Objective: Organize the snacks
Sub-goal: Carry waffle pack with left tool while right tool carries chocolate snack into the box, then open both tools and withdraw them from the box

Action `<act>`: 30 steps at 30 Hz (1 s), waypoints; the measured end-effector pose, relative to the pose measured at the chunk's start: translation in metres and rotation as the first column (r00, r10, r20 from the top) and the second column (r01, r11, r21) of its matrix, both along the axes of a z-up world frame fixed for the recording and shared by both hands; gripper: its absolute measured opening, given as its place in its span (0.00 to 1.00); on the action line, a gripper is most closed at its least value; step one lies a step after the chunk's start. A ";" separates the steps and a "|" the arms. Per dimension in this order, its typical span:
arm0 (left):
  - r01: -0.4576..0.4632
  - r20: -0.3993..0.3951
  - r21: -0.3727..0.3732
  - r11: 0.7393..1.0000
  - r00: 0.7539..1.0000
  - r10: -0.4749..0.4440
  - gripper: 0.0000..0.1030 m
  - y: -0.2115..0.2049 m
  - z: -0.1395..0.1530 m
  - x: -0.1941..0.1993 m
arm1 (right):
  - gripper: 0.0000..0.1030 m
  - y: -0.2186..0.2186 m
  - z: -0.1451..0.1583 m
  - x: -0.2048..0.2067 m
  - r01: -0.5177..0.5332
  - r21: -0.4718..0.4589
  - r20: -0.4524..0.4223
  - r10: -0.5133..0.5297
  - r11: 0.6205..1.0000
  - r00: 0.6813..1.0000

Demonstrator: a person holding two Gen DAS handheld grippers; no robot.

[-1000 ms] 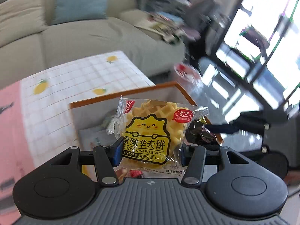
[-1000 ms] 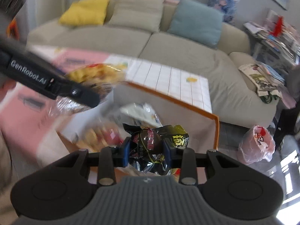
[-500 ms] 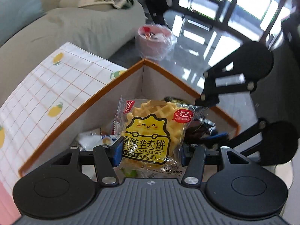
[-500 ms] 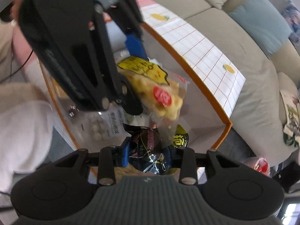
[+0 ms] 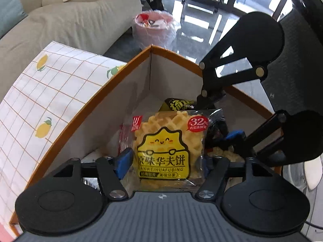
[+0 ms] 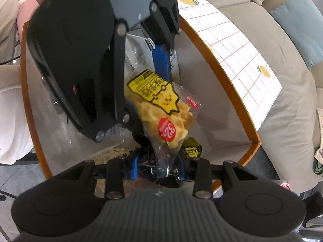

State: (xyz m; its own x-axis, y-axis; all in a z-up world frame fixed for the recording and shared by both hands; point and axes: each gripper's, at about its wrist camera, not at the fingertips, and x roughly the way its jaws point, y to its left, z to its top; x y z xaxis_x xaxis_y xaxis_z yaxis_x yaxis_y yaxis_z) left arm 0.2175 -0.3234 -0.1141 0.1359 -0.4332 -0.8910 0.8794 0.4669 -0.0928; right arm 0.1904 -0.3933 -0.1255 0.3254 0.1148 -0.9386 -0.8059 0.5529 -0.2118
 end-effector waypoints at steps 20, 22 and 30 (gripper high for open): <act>-0.073 0.030 -0.042 0.996 0.997 0.074 0.86 0.059 0.054 -0.026 | 0.54 0.007 0.043 -0.023 0.116 0.168 0.004 -0.119 0.979 0.993; -0.116 0.042 -0.039 0.992 0.992 0.118 0.86 0.072 0.059 -0.026 | 0.45 0.013 0.045 -0.024 0.129 0.208 -0.008 -0.131 0.970 0.991; -0.320 0.031 -0.063 0.945 0.946 0.322 0.86 0.129 0.079 -0.027 | 0.38 0.024 0.011 -0.002 0.261 0.163 -0.072 -0.252 0.952 0.965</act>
